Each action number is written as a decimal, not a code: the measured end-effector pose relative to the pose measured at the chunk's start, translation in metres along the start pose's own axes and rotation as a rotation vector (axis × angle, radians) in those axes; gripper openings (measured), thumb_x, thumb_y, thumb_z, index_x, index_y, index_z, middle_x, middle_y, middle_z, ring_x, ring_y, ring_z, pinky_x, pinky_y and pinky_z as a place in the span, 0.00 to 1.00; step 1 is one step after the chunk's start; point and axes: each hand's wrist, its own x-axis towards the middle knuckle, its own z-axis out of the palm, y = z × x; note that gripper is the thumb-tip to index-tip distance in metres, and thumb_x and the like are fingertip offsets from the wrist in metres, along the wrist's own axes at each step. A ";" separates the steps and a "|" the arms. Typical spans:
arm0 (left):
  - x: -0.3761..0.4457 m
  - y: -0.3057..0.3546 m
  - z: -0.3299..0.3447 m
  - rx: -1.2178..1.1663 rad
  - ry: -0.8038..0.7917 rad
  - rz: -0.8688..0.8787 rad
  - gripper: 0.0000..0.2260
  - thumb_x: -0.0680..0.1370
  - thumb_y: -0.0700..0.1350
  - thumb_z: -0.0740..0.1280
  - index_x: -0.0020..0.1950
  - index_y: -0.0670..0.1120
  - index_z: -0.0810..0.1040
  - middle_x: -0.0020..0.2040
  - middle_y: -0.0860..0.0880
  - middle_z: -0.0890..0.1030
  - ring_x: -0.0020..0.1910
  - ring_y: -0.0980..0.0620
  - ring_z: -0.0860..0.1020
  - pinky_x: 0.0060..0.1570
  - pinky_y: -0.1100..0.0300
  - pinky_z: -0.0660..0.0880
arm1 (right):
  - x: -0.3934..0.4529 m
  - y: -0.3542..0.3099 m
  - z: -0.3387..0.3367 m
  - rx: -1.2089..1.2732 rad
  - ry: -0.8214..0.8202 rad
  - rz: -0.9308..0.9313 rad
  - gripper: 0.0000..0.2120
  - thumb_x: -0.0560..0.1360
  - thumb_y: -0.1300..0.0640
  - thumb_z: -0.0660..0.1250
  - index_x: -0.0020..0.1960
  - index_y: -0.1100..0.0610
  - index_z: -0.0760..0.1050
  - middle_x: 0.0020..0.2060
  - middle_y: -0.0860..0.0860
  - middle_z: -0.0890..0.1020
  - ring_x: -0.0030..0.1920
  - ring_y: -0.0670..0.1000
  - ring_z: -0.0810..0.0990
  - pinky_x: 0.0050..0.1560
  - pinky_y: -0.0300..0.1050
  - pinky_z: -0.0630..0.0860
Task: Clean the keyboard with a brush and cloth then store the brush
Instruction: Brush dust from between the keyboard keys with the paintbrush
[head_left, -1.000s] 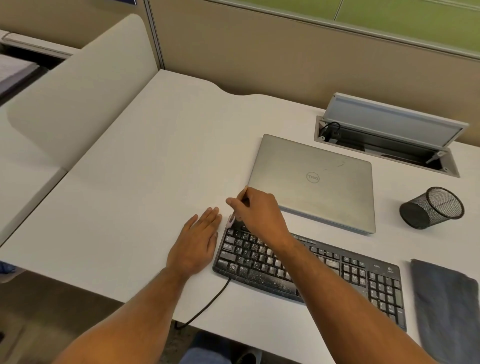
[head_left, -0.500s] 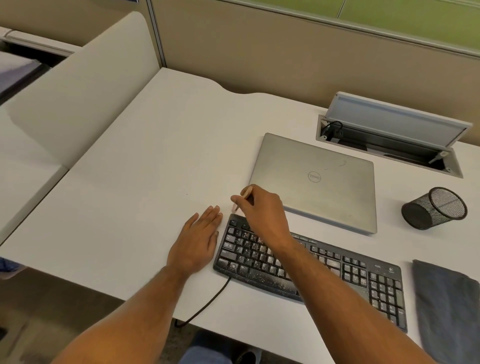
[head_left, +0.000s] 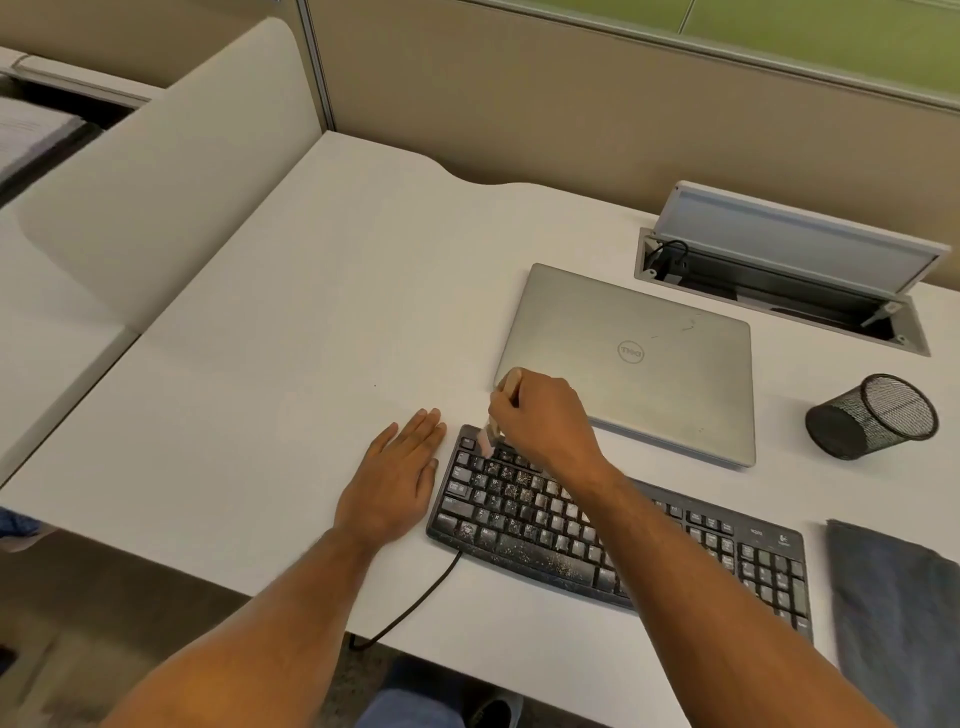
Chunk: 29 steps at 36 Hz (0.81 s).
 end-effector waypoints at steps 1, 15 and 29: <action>0.000 0.000 0.000 0.003 -0.001 0.001 0.25 0.84 0.52 0.48 0.81 0.48 0.64 0.81 0.53 0.60 0.81 0.58 0.55 0.79 0.51 0.56 | 0.000 0.000 -0.001 0.011 0.022 -0.001 0.11 0.83 0.53 0.62 0.45 0.55 0.78 0.32 0.45 0.83 0.36 0.46 0.80 0.40 0.44 0.77; 0.000 0.001 -0.002 -0.008 0.004 0.000 0.25 0.84 0.52 0.49 0.81 0.48 0.65 0.81 0.53 0.61 0.81 0.58 0.55 0.79 0.54 0.53 | -0.006 0.001 -0.003 -0.002 0.052 0.024 0.11 0.84 0.53 0.60 0.46 0.54 0.76 0.33 0.47 0.84 0.34 0.42 0.81 0.38 0.43 0.75; 0.000 0.000 0.000 0.003 0.012 0.004 0.25 0.84 0.51 0.50 0.80 0.48 0.65 0.81 0.52 0.61 0.81 0.58 0.56 0.79 0.55 0.51 | -0.011 -0.005 0.006 0.027 0.038 -0.034 0.11 0.85 0.50 0.60 0.50 0.53 0.77 0.39 0.47 0.84 0.40 0.48 0.81 0.44 0.50 0.80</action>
